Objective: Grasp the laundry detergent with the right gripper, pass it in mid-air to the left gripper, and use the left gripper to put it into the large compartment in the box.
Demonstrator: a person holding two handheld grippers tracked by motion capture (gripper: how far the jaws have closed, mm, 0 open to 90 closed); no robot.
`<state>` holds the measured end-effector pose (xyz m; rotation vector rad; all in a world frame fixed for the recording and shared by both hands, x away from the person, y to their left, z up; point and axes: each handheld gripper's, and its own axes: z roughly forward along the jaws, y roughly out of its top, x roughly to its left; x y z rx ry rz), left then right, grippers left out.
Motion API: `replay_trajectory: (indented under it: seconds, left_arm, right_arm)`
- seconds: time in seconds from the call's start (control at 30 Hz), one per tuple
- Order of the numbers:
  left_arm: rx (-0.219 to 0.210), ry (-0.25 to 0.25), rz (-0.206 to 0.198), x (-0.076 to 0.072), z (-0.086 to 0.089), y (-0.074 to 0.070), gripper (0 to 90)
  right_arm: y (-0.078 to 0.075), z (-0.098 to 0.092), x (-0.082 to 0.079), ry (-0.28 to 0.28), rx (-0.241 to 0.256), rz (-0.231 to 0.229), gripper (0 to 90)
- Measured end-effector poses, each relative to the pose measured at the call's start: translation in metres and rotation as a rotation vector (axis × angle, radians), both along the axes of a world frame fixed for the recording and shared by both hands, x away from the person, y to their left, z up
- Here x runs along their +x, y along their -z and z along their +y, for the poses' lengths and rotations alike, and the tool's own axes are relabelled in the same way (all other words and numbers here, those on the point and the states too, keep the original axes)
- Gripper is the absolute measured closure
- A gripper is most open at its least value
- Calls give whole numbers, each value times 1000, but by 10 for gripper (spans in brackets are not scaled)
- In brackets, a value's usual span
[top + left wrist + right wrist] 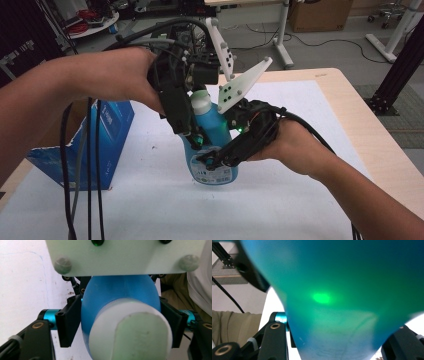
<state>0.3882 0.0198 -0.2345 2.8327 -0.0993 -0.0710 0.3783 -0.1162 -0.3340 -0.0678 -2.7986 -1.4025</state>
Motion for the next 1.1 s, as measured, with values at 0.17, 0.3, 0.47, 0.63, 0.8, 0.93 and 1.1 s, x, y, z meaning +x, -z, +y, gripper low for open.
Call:
replay_trajectory:
  seconds: [0.17,0.3,0.47,0.63,0.8,0.93,1.1]
  left_arm:
    - [-4,6,3,0,1,2,334]
    - [-8,17,4,0,1,2,373]
    - [-6,19,2,-1,1,3,375]
    - [2,14,10,-2,2,2,378]
    - [17,1,7,-3,4,-4,380]
    - [31,-17,3,-3,8,-10,380]
    - [44,-58,-9,-3,19,-20,380]
  right_arm:
    - [0,0,0,-1,2,4,459]
    - [1,1,0,-2,2,7,459]
    - [1,1,0,-8,3,1,459]
    - [1,2,-1,-11,4,16,449]
    - [2,1,-1,7,55,49,302]
    - [2,-4,1,28,80,102,198]
    - [2,-14,1,77,48,84,98]
